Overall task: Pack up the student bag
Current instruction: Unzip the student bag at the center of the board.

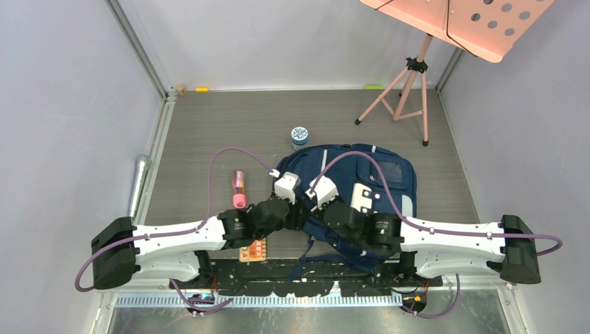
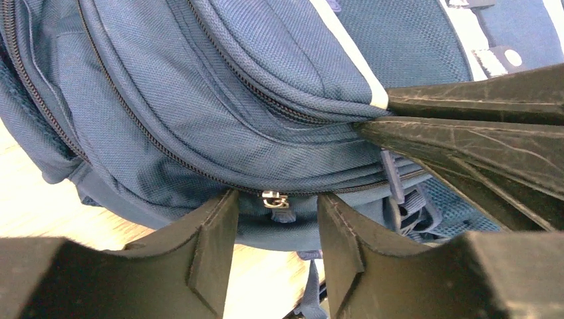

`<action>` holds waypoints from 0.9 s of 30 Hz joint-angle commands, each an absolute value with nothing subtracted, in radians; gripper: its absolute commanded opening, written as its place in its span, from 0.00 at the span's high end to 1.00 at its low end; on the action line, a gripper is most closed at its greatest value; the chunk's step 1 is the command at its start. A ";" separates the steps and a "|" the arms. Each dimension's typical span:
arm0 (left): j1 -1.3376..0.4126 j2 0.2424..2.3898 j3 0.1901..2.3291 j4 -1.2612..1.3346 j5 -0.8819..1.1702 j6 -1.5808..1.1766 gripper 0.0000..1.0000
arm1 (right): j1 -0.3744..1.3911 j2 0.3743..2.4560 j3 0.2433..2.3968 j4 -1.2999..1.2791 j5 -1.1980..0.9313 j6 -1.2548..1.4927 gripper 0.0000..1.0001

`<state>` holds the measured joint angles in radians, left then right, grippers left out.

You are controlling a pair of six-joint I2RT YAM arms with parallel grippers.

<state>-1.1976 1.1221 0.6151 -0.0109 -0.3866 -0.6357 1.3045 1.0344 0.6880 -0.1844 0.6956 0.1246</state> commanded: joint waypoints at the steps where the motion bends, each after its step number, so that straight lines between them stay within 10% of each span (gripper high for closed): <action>1: -1.210 1.143 0.634 0.020 -0.404 -0.664 0.58 | 1.290 1.018 0.697 -0.163 0.810 0.140 0.99; 16: -1.210 1.029 0.592 -0.059 -0.447 -0.658 1.00 | 1.290 1.002 0.740 -0.323 0.859 0.260 0.97; 22: -1.210 1.034 0.601 -0.043 -0.418 -0.649 1.00 | 1.290 1.024 0.831 -0.479 0.773 0.368 0.52; 27: -1.210 1.033 0.601 -0.041 -0.407 -0.645 1.00 | 1.292 0.990 0.794 -0.435 0.695 0.295 0.42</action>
<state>-1.2053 1.0550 0.5991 -0.0601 -0.3977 -0.6529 1.2953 1.0271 0.7933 -0.4213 0.7238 0.3172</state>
